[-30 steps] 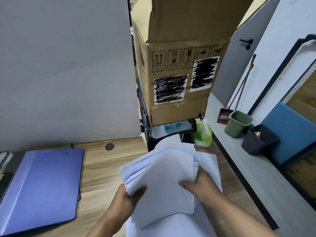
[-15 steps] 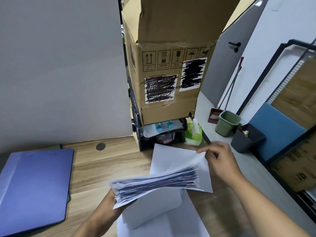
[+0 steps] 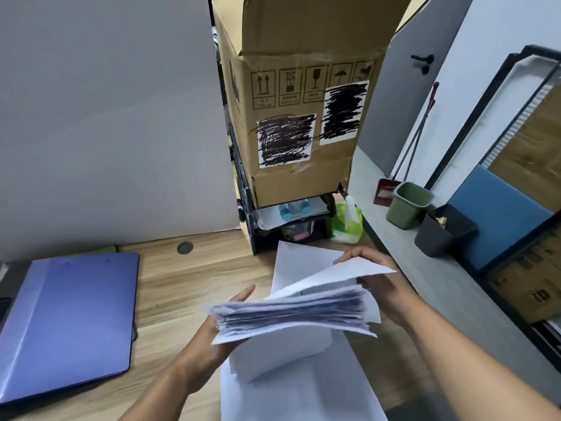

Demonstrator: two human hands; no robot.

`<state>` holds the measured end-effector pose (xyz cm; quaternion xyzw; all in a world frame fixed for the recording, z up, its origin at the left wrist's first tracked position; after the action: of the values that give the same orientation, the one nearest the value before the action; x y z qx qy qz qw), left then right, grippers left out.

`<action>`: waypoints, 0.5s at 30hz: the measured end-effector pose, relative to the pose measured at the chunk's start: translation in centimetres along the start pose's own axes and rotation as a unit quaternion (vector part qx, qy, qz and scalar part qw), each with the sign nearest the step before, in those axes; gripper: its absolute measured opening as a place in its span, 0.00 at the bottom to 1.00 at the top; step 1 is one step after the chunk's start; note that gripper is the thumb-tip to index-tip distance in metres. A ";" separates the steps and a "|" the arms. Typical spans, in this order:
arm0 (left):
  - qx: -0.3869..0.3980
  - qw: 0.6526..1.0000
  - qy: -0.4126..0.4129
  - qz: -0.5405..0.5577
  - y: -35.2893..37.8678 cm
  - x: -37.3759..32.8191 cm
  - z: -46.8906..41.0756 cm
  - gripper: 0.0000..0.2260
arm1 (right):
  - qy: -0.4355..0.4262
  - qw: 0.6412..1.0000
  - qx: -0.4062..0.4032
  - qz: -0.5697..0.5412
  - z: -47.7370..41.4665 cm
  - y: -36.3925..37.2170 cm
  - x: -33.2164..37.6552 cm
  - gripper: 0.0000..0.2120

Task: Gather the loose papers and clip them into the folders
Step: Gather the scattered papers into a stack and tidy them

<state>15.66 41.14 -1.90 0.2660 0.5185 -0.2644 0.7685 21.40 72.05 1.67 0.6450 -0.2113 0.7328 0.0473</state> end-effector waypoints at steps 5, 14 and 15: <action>-0.084 0.995 0.044 0.005 0.2 -1.0 -0.5 0.15 | 0.104 0.994 0.008 -0.031 1.6 1.9 -2.3 0.18; -0.165 0.978 0.081 0.098 0.4 -2.7 -1.5 0.11 | 0.036 0.999 0.025 0.004 2.2 3.3 -0.4 0.23; -0.160 0.977 0.099 0.098 0.4 -3.2 -1.6 0.15 | 0.035 0.999 -0.006 0.005 2.3 3.2 -0.5 0.22</action>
<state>13.84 42.97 0.61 0.2135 0.5989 -0.0737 0.7683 22.52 68.40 0.62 0.6174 -0.2166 0.7542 0.0548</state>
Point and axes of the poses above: each hand's wrist, its own z-axis away from the middle knuckle, its own y-axis out of the palm, x = y × z, the point moved 8 cm from there along -z, towards the middle knuckle, and after that the axes turned 10 degrees about z, right-handed, at the moved point
